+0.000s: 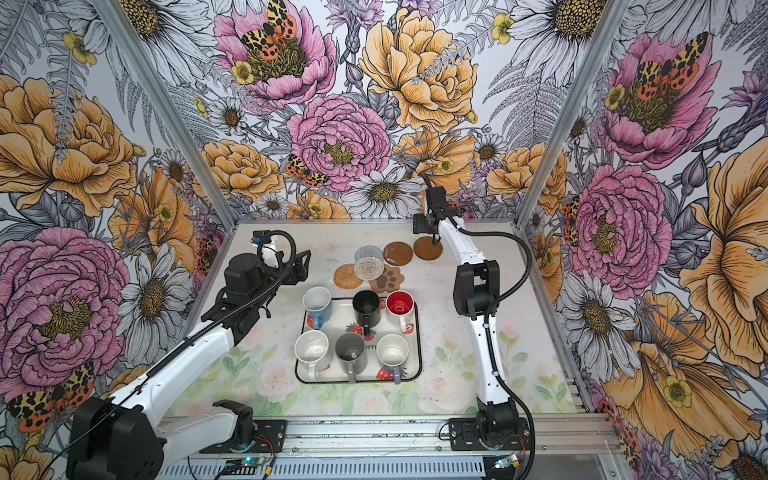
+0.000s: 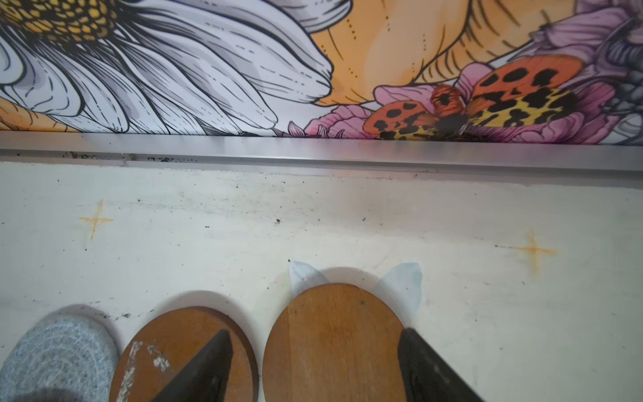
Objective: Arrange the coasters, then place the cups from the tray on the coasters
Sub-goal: 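Reach the right gripper toward the brown wooden coaster while the left arm advances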
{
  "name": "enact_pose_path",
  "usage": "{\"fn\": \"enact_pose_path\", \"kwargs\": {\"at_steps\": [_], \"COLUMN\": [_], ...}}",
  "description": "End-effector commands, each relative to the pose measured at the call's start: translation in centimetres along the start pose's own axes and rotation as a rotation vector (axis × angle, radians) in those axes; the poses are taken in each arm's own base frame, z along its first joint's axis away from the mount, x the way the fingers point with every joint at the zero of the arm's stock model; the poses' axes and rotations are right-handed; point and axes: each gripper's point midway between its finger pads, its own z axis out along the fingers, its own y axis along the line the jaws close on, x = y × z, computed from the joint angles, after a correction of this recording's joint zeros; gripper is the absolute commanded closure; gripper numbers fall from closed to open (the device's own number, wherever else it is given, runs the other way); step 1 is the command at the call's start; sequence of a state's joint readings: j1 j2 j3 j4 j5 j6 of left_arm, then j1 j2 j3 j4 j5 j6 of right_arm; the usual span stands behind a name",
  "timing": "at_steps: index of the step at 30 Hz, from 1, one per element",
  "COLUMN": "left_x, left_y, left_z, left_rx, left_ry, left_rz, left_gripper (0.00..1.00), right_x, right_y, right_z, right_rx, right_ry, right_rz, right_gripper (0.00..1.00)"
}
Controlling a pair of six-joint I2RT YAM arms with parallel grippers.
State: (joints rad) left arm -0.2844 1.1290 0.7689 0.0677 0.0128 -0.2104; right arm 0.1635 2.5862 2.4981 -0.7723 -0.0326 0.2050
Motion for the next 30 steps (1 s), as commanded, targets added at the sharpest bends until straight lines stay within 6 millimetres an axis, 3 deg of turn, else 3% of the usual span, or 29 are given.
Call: {"fn": "enact_pose_path", "kwargs": {"at_steps": [1,5,13,30], "left_x": [-1.8,-1.7,-1.4,-1.7], "left_y": [-1.4,-1.9,-2.2,-2.2], "left_z": [-0.7,-0.9,-1.3,-2.8], "left_rx": [0.040,0.050,0.053,0.045], "left_ry": [-0.050,-0.050,-0.056,-0.090], "left_rz": [-0.005,-0.002,-0.002,-0.021], "left_gripper": [0.11,0.11,0.11,0.11], "right_x": [-0.7,-0.7,1.1,1.1], "right_y": [1.1,1.6,2.1,1.9], "right_z": [1.2,3.0,5.6,6.1], "right_rx": [-0.056,-0.094,-0.135,-0.162], "right_ry": [-0.019,-0.036,-0.007,-0.010], "right_rz": [0.047,0.082,0.117,0.149], "right_gripper": [0.24,0.26,0.30,0.29]}}
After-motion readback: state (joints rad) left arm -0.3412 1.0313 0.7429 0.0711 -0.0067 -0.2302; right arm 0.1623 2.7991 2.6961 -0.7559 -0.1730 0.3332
